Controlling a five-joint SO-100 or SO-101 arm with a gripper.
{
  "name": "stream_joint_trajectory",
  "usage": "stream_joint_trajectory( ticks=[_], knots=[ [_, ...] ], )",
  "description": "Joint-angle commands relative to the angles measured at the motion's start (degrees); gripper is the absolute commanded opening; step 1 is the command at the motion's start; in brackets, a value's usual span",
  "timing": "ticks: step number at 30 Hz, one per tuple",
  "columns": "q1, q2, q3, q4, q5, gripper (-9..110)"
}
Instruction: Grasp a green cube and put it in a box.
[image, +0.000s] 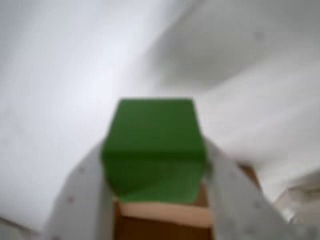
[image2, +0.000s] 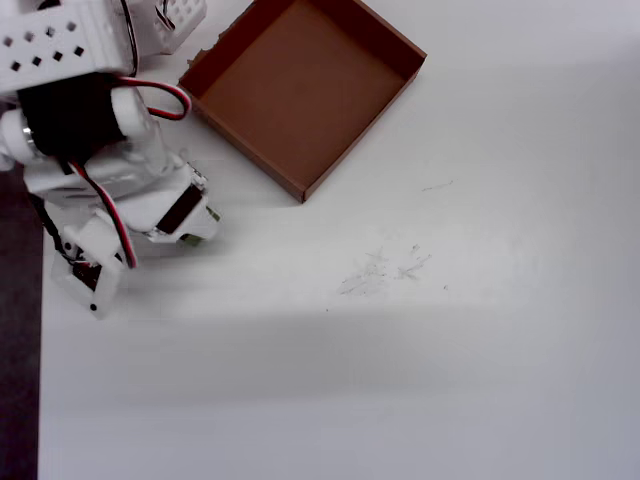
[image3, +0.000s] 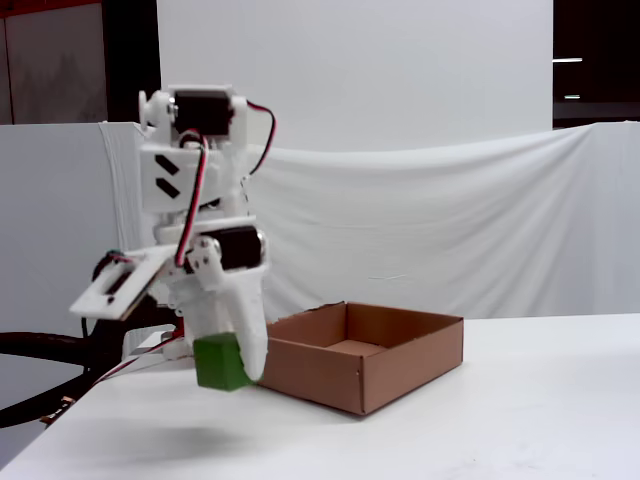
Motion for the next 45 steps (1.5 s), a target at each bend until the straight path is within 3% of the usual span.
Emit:
stream_joint_trajectory(
  ticks=[1,9,22,45],
  knots=[
    [-1.1,5.9,-0.5,1.6,-5.6,13],
    [-8.1,16.6,-0.7,10.5,-14.9,14],
    [-24.4,18.1,-5.6,20.9,-15.5,15],
    [-39.2,7.2,13.7,2.3,-11.7,14]
  ],
)
